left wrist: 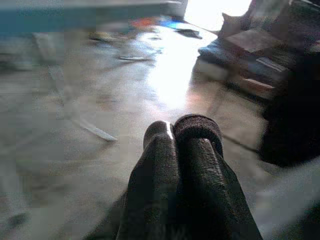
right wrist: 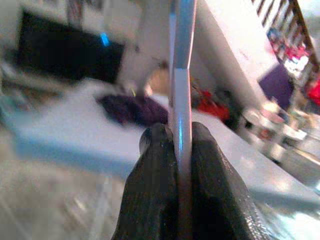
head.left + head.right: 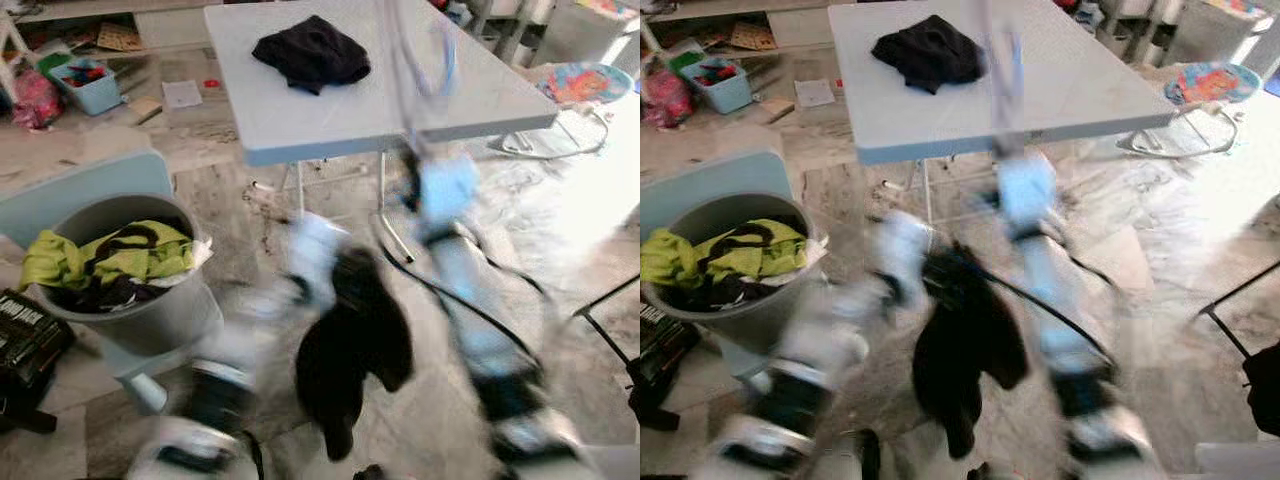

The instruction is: Hang hanger

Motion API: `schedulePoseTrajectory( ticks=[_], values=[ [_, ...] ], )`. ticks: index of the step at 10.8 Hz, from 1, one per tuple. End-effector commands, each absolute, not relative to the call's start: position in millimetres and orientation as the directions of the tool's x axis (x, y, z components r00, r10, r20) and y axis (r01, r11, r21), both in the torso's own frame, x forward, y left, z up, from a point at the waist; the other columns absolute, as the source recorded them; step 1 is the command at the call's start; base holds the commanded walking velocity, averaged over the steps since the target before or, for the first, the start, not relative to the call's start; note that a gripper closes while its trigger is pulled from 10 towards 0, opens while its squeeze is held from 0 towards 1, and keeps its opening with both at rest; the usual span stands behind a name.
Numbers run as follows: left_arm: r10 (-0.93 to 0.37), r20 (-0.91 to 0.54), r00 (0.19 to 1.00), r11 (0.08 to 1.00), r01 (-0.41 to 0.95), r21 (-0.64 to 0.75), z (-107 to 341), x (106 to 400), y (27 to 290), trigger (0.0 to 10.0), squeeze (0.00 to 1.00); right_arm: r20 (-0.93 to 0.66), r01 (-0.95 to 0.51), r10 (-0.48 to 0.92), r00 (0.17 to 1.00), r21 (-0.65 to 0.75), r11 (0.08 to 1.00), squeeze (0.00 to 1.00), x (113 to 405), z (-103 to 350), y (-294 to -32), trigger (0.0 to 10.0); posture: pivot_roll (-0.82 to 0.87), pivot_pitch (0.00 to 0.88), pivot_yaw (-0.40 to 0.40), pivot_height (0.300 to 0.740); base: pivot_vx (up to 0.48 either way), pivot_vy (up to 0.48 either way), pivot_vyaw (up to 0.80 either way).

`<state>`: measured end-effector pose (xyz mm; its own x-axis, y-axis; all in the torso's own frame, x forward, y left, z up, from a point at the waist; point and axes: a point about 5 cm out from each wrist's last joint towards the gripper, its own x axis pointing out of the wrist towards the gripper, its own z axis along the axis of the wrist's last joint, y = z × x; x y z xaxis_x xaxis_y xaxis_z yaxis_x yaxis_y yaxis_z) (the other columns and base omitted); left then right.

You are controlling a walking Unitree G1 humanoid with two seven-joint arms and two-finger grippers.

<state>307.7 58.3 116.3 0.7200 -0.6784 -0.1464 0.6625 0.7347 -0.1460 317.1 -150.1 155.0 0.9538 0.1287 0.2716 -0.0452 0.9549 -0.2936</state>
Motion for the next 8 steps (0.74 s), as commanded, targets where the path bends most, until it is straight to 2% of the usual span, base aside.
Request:
schedulePoseTrajectory(
  ticks=[1,3,5,6,7,8],
  values=[
    [-0.655,-0.109,0.748,0.755,0.644,-0.121,127,311,62,0.0,0.00,0.264,-0.013,0.096,0.960,-0.301,0.954,0.00,316,151,-159,10.0,-0.05,0.048,-0.041,0.740,0.000,0.000,0.00],
    [-0.484,-0.108,0.869,0.875,0.484,-0.024,121,317,102,0.0,0.00,0.157,0.019,0.026,0.987,-0.278,0.960,0.00,304,127,-185,10.0,-0.05,0.055,-0.039,0.740,0.000,0.000,0.00],
    [-0.351,-0.049,0.935,0.934,0.353,0.062,124,311,129,0.0,0.00,0.090,0.030,-0.004,0.996,-0.293,0.956,0.00,293,112,-197,10.0,-0.05,0.067,-0.038,0.740,0.000,0.000,0.00],
    [-0.302,0.015,0.953,0.947,0.298,0.121,132,304,137,2.5,0.00,0.004,0.036,-0.036,0.999,-0.264,0.964,0.00,286,101,-204,10.0,-0.03,0.094,-0.035,0.740,0.000,0.000,0.00],
    [-0.264,0.049,0.963,0.958,0.256,0.131,134,295,144,3.0,0.00,-0.065,0.027,-0.044,0.997,-0.235,0.972,0.00,273,88,-209,10.0,-0.03,0.101,-0.035,0.740,0.000,0.000,0.00],
    [-0.249,0.036,0.968,0.964,0.244,0.108,131,288,150,5.5,0.00,-0.109,0.031,-0.056,0.992,-0.216,0.976,0.00,264,79,-213,10.0,-0.02,0.100,-0.035,0.740,0.000,0.000,0.00]
  ],
)
